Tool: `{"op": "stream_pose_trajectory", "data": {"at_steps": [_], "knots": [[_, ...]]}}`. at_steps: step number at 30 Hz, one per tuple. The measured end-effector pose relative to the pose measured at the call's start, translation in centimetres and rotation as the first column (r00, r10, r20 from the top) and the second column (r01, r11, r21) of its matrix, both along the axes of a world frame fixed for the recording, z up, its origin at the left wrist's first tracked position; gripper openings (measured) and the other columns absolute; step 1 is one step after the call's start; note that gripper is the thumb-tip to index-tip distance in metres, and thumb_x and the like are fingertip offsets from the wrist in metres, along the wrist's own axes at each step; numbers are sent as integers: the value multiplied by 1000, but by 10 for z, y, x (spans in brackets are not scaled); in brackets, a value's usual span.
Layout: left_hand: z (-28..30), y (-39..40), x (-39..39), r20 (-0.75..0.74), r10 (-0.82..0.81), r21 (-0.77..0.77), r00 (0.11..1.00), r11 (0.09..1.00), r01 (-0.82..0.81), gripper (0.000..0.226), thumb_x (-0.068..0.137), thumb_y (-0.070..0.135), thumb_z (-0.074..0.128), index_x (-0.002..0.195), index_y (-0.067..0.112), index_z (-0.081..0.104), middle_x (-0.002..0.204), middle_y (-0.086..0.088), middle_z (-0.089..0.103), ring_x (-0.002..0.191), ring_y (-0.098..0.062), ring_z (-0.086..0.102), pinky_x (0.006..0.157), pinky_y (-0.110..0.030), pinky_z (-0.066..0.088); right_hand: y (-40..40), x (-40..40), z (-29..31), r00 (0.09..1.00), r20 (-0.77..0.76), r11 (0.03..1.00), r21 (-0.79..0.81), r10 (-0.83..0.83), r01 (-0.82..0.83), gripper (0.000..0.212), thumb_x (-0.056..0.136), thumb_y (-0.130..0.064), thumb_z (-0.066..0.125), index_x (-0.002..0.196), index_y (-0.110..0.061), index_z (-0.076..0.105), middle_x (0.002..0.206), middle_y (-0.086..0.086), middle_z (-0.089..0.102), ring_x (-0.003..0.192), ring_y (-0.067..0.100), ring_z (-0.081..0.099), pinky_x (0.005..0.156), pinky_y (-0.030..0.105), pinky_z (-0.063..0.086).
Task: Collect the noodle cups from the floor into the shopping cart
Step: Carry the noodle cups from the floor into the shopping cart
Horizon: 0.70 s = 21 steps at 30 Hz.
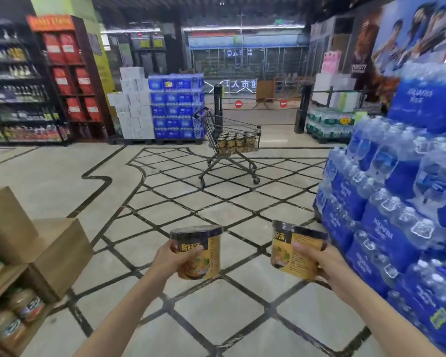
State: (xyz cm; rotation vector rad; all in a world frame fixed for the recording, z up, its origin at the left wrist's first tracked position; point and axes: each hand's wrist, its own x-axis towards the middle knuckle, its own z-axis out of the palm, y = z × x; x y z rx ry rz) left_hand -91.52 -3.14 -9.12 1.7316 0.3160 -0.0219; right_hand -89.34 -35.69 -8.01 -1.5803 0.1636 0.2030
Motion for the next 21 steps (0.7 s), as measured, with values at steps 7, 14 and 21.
{"op": "stream_pose_trajectory", "data": {"at_steps": [7,14,21], "knots": [[-15,24,173,-5,19,-16,1000,1000,-20,107,13,66,85,104,15,62,92,-2,74,87,-20,70,73,-33,56,25,181,-8,998,52,999,22,36,-37,38,62,-22,80,96,-22,62,89,-4,71,87,15,64,67,30,48],[-5,60,372,-8,-15,-4,1000,1000,15,115,5,73,81,104,17,61,95,-2,72,90,-19,69,75,-33,54,54,374,-6,999,7,999,-36,38,-37,99,18,-62,89,106,-25,66,99,-4,74,102,22,65,95,47,49],[-2,77,559,1,-47,-39,999,998,47,108,10,67,86,105,21,62,94,0,74,90,-18,70,81,-36,55,74,548,1,1000,14,999,-47,12,-12,53,52,-37,83,100,-24,65,100,1,73,100,24,64,93,46,49]]}}
